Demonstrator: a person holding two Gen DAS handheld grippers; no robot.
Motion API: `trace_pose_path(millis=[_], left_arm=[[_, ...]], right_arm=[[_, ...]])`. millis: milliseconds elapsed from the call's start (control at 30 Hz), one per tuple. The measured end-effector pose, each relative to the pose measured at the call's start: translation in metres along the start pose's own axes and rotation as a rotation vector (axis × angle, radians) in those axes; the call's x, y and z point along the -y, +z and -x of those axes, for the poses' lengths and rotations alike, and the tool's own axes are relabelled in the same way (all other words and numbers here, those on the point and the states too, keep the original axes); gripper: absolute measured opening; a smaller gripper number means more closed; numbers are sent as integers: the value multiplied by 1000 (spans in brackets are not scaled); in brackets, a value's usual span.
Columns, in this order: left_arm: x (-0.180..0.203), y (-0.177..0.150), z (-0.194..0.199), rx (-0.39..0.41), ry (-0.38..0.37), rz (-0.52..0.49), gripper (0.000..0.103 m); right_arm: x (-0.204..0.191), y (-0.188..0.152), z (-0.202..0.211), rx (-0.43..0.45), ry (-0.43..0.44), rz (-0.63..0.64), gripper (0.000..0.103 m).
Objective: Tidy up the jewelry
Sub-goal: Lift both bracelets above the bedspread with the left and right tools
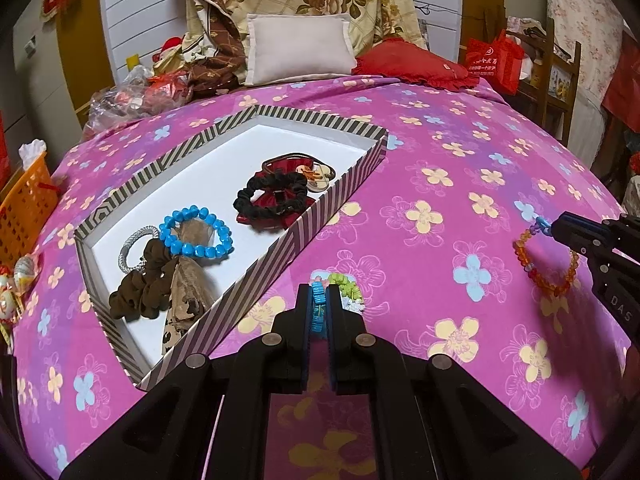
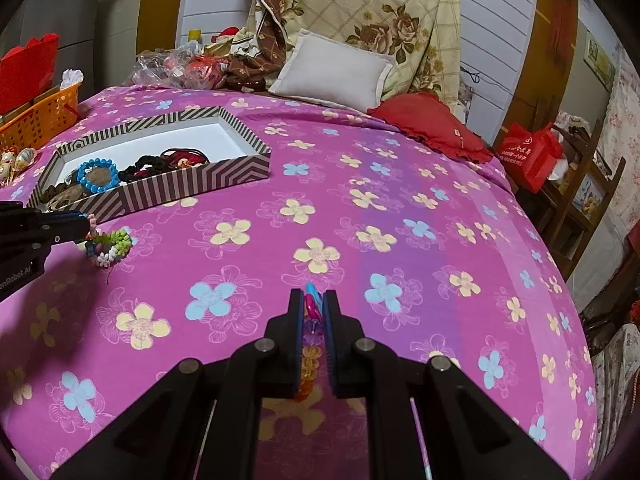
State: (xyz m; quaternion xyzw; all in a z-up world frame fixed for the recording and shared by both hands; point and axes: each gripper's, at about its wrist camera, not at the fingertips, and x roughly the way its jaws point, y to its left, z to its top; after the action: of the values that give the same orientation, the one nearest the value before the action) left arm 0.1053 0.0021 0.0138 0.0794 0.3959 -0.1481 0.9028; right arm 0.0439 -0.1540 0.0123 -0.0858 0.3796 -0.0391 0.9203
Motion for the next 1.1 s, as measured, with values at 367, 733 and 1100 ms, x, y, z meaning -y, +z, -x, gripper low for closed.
trace_pose_path(millis=[367,733,1100], left_arm=[[0,1,1,5,2,-2,10],[1,2,2,10,4,-2,10],[-4,7,11,47,-2,5,10]], right_arm=[[0,0,0,3,-3,1,9],[1,0,-1,2,-3,1,9],[1,0,-1,2,-2,1,9]])
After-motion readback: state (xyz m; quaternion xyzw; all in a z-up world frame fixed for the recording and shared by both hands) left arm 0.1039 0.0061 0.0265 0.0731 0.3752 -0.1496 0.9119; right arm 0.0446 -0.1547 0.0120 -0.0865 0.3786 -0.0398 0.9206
